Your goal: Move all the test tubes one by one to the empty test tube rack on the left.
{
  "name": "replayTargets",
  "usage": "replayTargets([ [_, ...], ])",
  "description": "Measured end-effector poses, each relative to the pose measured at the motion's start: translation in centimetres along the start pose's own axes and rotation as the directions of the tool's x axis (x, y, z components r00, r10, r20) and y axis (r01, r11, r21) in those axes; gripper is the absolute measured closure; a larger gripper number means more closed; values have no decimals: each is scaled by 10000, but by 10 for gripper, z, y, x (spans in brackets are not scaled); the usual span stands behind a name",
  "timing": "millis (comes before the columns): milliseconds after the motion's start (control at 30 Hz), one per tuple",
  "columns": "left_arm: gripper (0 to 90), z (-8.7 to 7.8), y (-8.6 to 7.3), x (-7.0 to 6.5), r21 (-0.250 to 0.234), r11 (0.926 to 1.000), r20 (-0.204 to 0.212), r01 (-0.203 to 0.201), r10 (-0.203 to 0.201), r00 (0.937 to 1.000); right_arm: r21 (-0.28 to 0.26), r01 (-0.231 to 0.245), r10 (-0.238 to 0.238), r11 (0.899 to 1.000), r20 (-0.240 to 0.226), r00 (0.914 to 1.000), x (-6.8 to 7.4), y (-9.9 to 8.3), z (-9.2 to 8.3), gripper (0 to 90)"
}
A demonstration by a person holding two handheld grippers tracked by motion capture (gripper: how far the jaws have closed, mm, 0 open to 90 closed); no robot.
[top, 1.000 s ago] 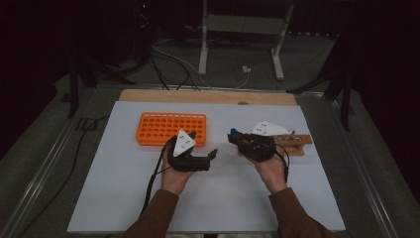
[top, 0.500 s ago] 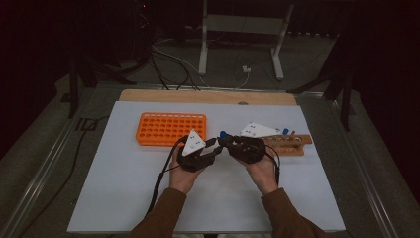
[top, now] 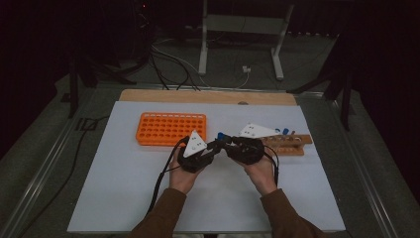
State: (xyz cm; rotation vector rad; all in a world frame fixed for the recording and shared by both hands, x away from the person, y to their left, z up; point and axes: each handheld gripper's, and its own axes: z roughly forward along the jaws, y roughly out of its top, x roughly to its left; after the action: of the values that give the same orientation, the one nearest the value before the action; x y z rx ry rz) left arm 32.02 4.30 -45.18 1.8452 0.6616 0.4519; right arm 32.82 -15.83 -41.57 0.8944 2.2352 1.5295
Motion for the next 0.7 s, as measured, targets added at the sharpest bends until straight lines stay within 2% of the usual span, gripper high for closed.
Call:
replayTargets([
  [33, 782, 0, -1, 2, 25, 10000, -64, 36, -36, 10000, -183, -81, 81, 9998, -24, 10000, -2, -1, -3, 634],
  [67, 782, 0, -2, 3, 48, 10000, -128, 69, -68, 9999, -183, -81, 81, 9998, -24, 10000, -2, -1, -3, 634],
  [100, 782, 0, -2, 5, 54, 9999, -199, 130, -128, 9997, -240, -136, 136, 9996, -12, 9999, -4, -2, -6, 558],
  [133, 782, -1, -3, 7, 65, 9998, -250, 206, -205, 9995, -240, -136, 136, 9996, -12, 9999, -4, -2, -6, 558],
  [167, 782, -2, -3, 9, 48, 9997, -319, 228, -227, 9992, -263, -193, 195, 9995, 73, 9998, -8, -3, -10, 483],
  [233, 782, -4, -3, 13, 13, 9997, -478, 235, -234, 9986, -250, -212, 216, 9995, 148, 9997, -9, -4, -12, 454],
  [267, 783, -5, -3, 15, -27, 9997, -548, 261, -262, 9982, -196, -203, 210, 9996, 367, 9991, -12, -7, -16, 393],
  [333, 782, -8, -2, 18, -124, 9994, -665, 308, -316, 9973, -175, -175, 184, 9997, 491, 9986, -13, -9, -17, 368],
  [400, 782, -11, -1, 23, -190, 9991, -790, 369, -383, 9961, -142, -141, 151, 9998, 691, 9975, -16, -16, -24, 289],
  [533, 782, -13, -1, 31, -350, 9976, -1079, 590, -625, 9922, -258, -137, 156, 9996, 765, 9969, -17, -24, -34, 245],
  [600, 782, -14, 0, 34, -442, 9970, -1196, 637, -686, 9904, -404, -336, 368, 9986, 813, 9960, -17, -29, -41, 216],
  [700, 782, -13, 2, 37, -474, 9969, -1359, 632, -692, 9883, -467, -390, 434, 9981, 982, 9942, -18, -37, -50, 177],
])
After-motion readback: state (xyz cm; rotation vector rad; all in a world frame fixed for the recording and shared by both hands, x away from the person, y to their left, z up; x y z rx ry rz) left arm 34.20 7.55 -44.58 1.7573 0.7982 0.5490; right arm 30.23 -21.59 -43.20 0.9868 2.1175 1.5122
